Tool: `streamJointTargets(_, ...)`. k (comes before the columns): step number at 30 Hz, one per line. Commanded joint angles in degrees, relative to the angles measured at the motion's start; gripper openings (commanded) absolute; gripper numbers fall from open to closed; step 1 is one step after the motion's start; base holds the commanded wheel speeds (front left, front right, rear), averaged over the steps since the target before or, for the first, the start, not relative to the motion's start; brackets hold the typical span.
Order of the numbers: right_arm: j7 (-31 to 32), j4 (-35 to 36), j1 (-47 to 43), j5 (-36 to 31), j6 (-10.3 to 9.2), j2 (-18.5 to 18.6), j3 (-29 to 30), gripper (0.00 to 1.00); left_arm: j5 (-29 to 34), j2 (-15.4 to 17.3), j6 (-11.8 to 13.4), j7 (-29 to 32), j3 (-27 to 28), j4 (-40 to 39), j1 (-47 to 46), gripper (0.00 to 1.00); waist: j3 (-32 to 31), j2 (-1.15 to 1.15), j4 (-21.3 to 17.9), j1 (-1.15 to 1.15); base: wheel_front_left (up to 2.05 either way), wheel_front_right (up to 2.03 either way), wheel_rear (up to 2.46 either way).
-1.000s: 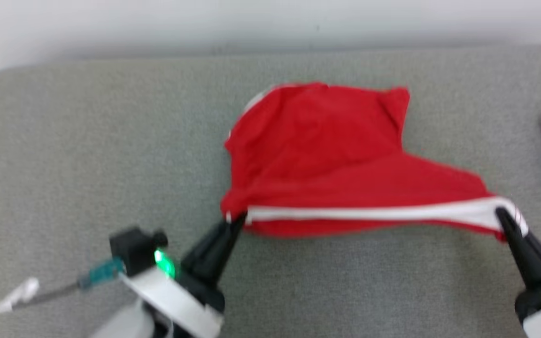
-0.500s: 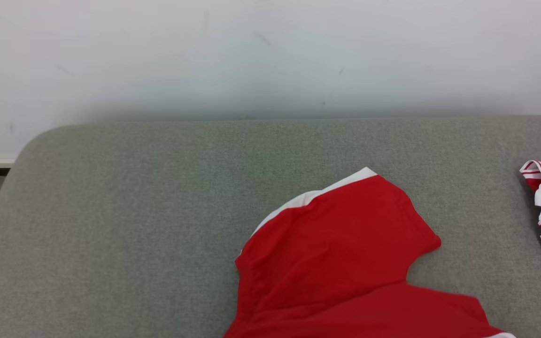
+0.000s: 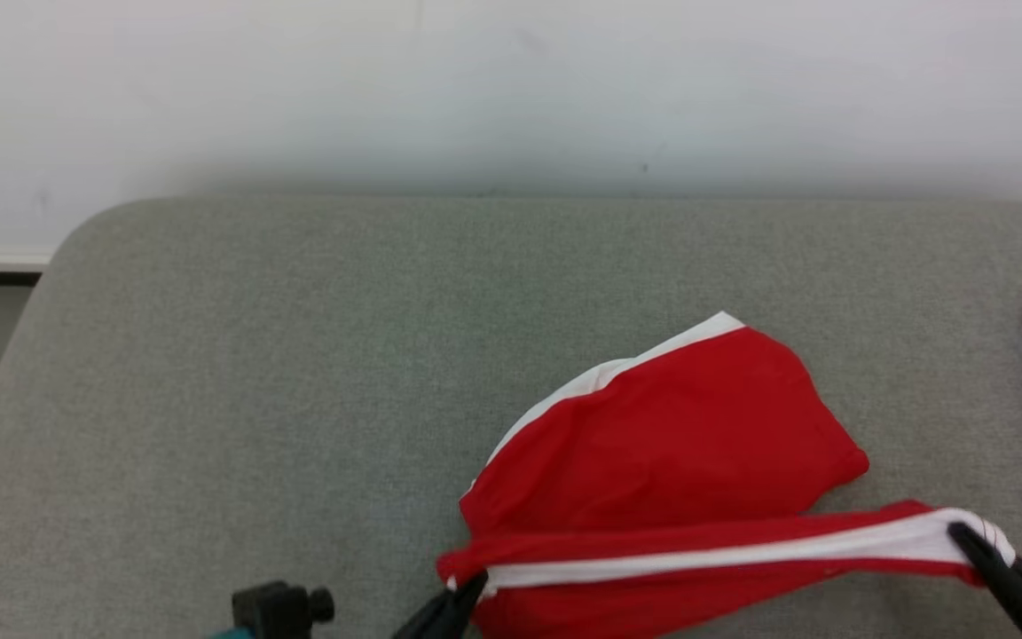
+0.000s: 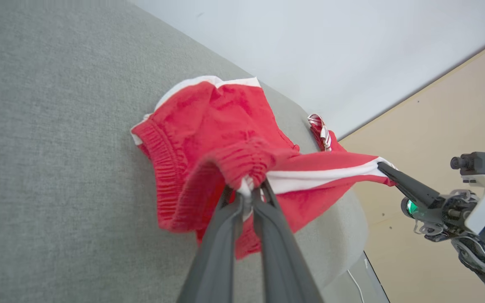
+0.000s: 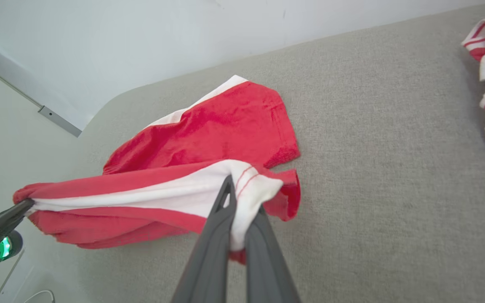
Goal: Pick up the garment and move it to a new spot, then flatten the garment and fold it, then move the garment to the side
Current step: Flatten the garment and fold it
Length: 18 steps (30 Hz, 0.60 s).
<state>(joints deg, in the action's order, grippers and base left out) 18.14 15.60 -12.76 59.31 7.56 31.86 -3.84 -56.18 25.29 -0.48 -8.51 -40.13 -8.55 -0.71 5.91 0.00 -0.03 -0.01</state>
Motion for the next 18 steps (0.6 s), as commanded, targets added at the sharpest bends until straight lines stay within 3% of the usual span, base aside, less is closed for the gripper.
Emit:
streamJointTargets(1, 1.88, -1.48, 4.83, -1.06, -0.16, -0.26, -0.23, 0.00, -1.87, -0.85, 0.15, 1.40, 1.21, 1.26, -3.34, 0.00, 2.91, 0.00, 1.32, 0.01, 0.00, 0.00, 0.00)
streamJointTargets(9, 10.03, -12.45, 24.76, -5.10, -0.15, -1.74, -2.13, 0.00, -3.31, -5.79, 0.80, 8.42, 1.94, 10.43, -18.26, 0.00, 10.46, 0.00, 6.29, 0.01, 0.00, 0.00, 0.00)
streamJointTargets(18, 11.87, -22.64, 40.26, -9.48, -0.15, -4.51, -5.90, 0.00, -1.03, -12.49, -0.14, 5.97, 1.78, 20.95, -28.25, 0.00, 15.38, 0.00, 8.63, 0.01, 0.00, 0.00, 0.00)
